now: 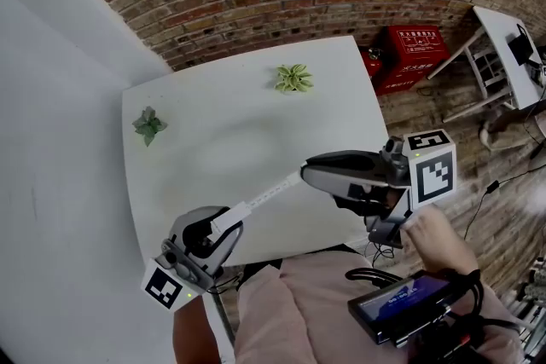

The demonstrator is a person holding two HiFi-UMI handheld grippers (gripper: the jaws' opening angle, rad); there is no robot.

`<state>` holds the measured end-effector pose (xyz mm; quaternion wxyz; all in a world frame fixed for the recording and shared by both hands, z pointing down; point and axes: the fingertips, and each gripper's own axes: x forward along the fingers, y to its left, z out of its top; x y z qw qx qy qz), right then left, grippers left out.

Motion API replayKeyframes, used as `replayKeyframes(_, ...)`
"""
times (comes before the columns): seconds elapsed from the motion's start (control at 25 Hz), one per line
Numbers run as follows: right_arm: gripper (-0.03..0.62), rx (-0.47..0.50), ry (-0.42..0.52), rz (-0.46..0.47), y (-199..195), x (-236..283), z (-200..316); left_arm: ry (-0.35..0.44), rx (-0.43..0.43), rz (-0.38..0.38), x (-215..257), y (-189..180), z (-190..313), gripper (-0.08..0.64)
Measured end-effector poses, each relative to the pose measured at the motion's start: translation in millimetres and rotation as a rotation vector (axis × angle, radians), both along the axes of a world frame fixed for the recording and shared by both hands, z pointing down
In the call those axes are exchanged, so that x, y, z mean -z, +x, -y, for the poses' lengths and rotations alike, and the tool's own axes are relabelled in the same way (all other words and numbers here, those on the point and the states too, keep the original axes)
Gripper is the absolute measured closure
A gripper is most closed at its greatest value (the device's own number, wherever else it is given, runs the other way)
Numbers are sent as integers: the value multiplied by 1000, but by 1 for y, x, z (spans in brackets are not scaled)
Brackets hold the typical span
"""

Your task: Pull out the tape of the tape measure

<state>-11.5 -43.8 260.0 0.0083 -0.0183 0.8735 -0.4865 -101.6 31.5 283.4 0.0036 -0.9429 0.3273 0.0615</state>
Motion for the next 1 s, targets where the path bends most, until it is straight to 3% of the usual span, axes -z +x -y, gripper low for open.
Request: replayKeyframes(1.0,561,-52,20,-25,17,-1,14,-14,6,-8,-2,-8,1,459)
